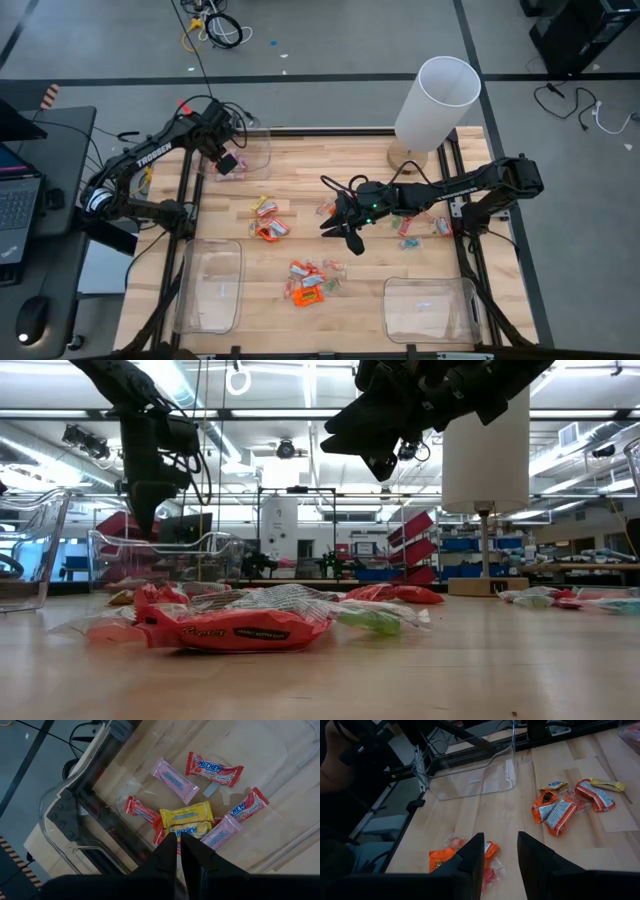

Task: Sort candy
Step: Put the red candy into the top left transparent bin

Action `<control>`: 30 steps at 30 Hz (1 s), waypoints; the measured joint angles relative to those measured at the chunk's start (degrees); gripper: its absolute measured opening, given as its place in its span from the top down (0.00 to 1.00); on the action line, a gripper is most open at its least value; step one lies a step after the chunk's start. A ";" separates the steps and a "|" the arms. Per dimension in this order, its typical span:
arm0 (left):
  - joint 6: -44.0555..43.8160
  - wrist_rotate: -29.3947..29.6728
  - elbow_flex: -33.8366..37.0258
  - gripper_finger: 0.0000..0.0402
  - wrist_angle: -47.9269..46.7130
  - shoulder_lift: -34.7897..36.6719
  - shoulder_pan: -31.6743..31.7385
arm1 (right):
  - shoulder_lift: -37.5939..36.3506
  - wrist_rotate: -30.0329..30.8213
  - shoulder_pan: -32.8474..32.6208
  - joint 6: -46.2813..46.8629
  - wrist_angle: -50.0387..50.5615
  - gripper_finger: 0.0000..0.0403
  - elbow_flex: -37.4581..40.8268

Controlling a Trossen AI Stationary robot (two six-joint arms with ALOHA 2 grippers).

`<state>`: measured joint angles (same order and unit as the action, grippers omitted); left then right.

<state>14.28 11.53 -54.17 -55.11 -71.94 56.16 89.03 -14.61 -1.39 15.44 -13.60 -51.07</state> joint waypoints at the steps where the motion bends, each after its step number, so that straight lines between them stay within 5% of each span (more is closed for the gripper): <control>1: -0.02 -0.03 -0.29 0.93 -0.18 0.00 0.00 | -0.02 -0.04 0.00 0.02 0.06 0.74 0.00; 12: 0.20 -5.01 -4.06 0.93 2.95 1.77 -4.44 | -5.59 0.33 -0.44 0.27 7.83 0.74 0.00; 30: 0.17 -7.54 -4.31 0.93 10.34 11.89 -20.98 | -12.20 12.49 -0.92 6.34 31.49 0.74 0.00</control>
<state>14.46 3.99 -58.48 -44.78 -60.05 35.18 76.84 -2.12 -2.31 21.79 17.88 -51.07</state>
